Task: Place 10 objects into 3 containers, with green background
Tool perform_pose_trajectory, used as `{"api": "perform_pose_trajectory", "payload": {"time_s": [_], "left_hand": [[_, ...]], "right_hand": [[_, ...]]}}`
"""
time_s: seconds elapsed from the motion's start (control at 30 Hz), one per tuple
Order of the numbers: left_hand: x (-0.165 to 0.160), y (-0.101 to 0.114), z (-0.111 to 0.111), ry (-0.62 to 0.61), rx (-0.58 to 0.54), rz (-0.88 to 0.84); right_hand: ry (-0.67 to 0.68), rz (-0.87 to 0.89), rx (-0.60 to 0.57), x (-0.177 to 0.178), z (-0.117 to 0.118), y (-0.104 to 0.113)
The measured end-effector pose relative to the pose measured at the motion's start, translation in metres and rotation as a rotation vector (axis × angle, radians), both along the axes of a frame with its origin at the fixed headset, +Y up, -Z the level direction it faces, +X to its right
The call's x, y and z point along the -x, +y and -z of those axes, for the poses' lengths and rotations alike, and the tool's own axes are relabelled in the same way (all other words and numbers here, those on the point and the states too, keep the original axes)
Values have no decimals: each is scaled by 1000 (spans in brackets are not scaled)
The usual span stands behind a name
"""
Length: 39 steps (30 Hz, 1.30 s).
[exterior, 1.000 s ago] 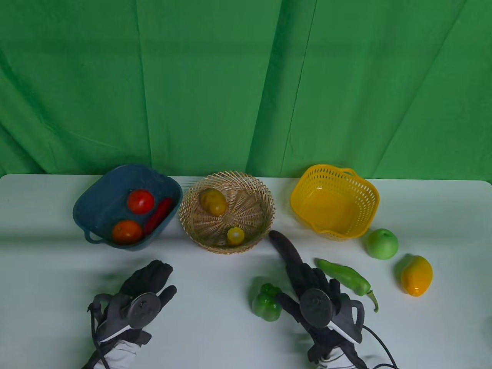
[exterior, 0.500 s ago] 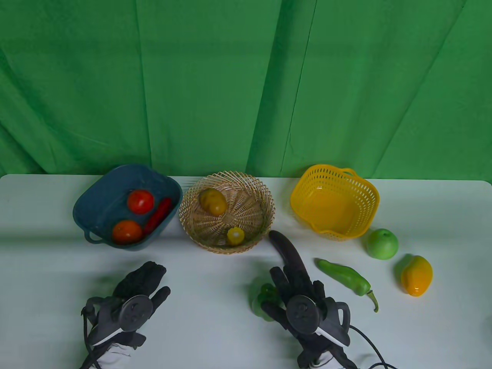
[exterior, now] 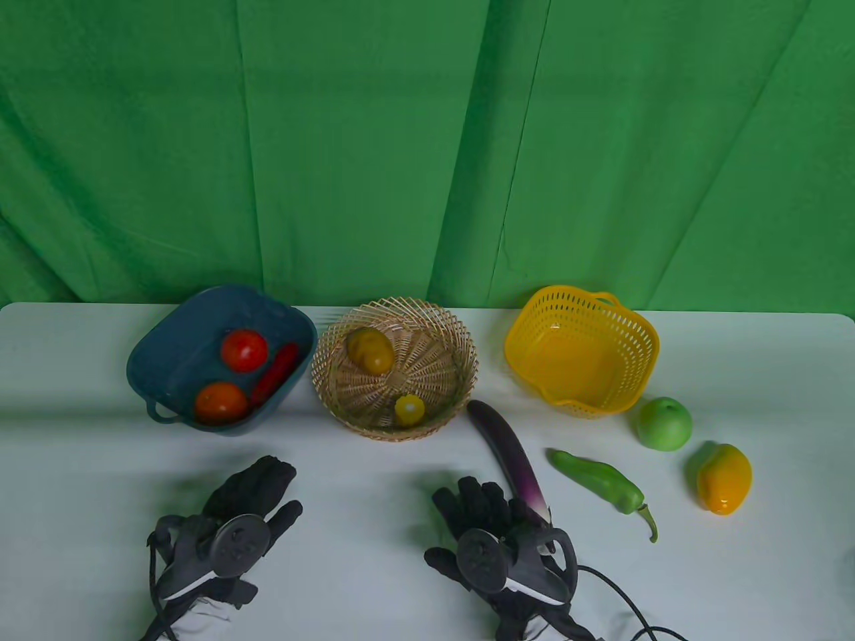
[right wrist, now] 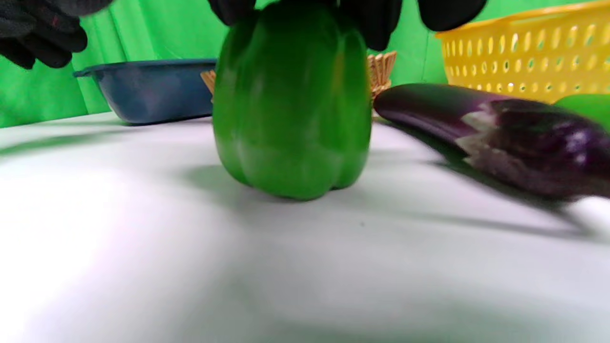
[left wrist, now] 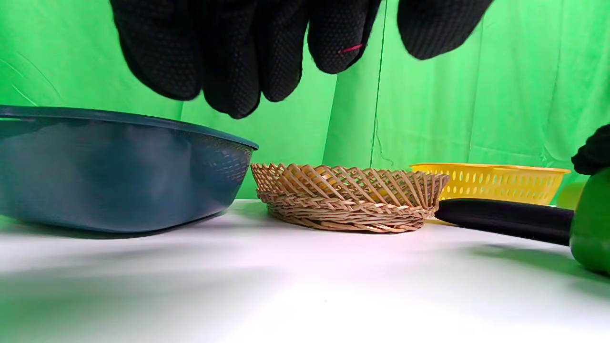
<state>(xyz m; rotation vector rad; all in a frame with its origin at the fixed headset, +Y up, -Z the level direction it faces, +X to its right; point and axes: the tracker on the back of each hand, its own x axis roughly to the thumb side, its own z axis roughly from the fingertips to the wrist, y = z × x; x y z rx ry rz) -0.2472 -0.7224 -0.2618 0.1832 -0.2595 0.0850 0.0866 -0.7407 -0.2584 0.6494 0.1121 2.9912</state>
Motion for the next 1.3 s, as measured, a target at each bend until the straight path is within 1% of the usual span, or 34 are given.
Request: {"api": "perform_pose_trajectory", "payload": {"time_s": [0.27, 0.43, 0.63, 0.8, 0.87, 1.0, 1.2, 1.27, 1.3], "left_hand": [[4, 6, -3, 7, -26, -15], [6, 10, -4, 12, -40, -31], [7, 18, -8, 2, -74, -73], [6, 19, -9, -10, -75, -81], [6, 20, -10, -17, -79, -87], [6, 20, -10, -25, -85, -92], [5, 20, -11, -31, -80, -94], [5, 20, -11, -32, -77, -94], [5, 20, -11, -30, -77, -93]], "right_hand": [[-8, -72, -80, 8, -3, -4], [-22, -95, -132, 9, 0, -6], [-9, -144, -128, 15, 5, 1], [30, -216, -57, 21, 15, 10], [30, -211, -24, 24, 20, 12], [51, -274, -2, 30, 25, 16], [62, -283, 87, 35, 38, 26], [62, -280, 92, 36, 41, 31], [59, -268, 84, 36, 44, 37]]}}
